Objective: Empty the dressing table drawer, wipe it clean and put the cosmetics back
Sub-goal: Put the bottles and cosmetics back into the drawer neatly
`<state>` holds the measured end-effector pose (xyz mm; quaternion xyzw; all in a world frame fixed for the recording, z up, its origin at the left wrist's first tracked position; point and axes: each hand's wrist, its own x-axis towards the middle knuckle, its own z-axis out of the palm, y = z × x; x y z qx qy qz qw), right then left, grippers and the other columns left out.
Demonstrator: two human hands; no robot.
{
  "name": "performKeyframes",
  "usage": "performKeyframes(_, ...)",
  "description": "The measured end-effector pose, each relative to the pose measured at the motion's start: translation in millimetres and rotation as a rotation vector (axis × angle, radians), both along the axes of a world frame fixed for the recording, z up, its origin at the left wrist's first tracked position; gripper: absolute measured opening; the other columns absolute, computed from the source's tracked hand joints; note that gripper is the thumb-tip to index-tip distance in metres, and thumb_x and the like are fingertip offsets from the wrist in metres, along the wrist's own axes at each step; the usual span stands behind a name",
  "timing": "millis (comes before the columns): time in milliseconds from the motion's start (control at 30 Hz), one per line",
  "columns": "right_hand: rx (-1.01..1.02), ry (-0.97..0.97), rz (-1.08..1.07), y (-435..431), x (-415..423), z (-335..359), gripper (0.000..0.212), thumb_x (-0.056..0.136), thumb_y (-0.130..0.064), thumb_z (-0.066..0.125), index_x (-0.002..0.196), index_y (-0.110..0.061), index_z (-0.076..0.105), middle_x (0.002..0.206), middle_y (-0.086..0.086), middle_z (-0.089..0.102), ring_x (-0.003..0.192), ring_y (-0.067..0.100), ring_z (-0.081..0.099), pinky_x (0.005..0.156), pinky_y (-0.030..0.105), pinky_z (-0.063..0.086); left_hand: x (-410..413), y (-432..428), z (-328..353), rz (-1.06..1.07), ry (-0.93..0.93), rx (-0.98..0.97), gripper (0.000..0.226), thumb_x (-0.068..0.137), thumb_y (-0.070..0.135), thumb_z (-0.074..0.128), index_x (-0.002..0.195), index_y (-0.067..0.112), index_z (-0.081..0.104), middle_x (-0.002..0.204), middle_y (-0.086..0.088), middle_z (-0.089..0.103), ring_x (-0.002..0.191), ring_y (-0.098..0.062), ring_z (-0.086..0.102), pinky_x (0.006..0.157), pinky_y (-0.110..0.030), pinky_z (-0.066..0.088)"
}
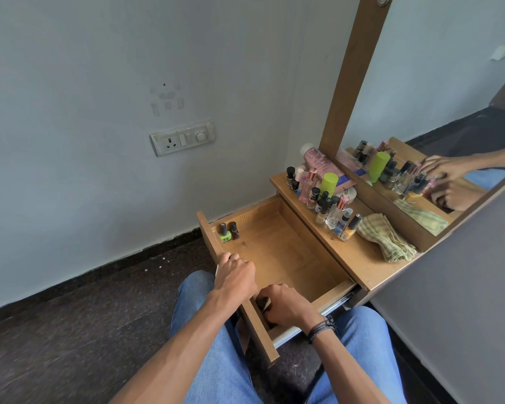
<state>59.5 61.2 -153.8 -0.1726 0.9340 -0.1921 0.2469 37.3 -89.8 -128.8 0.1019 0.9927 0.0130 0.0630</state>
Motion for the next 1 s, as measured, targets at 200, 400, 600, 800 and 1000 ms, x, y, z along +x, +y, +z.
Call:
performKeyframes(200,0.058,-0.01,0.023,1.6,6.4,3.1,0.038,0.081,-0.002,0.049,0.11,-0.013,0.072,0.107,0.01,0.07,0.095,0.03,0.067,0.084,0.042,0.059,0.8,-0.6,-0.9,-0.002,0.007,0.014,0.02,0.086,0.015,0.057,0.097,0.021,0.073,0.103,0.001,0.073,0.113,-0.02,0.054,0.111,-0.037,0.025)
performKeyframes(400,0.154,-0.007,0.033,2.6,12.5,4.2,0.032,0.083,-0.004,0.049,0.104,-0.01,0.072,0.099,0.012,0.072,0.09,0.034,0.069,0.081,0.045,0.06,0.3,-0.1,-1.9,0.005,0.001,0.015,0.02,0.084,0.015,0.059,0.097,0.022,0.073,0.103,0.001,0.073,0.113,-0.02,0.054,0.111,-0.037,0.024)
performKeyframes(600,0.196,-0.014,0.043,3.7,16.0,8.6,0.028,0.091,-0.005,0.046,0.105,-0.006,0.071,0.094,0.01,0.068,0.09,0.033,0.068,0.077,0.041,0.056,0.4,0.4,-1.3,0.008,-0.005,0.017,0.021,0.085,0.015,0.058,0.097,0.021,0.073,0.103,0.001,0.073,0.112,-0.02,0.054,0.112,-0.036,0.025)
performKeyframes(800,0.213,-0.021,0.036,5.8,18.8,8.3,0.03,0.098,-0.012,0.044,0.114,-0.004,0.067,0.105,0.013,0.071,0.095,0.032,0.068,0.084,0.043,0.058,0.7,-0.1,-1.2,0.009,-0.006,0.014,0.022,0.084,0.014,0.058,0.098,0.021,0.073,0.104,0.001,0.073,0.113,-0.021,0.054,0.113,-0.037,0.024)
performKeyframes(1000,0.201,0.045,0.038,7.8,20.4,4.2,0.035,0.096,-0.011,0.042,0.116,-0.008,0.069,0.108,0.01,0.073,0.095,0.031,0.069,0.084,0.042,0.058,0.9,0.7,-0.4,0.011,-0.009,0.012,0.022,0.084,0.013,0.057,0.098,0.02,0.073,0.105,0.0,0.073,0.114,-0.021,0.054,0.114,-0.038,0.023)
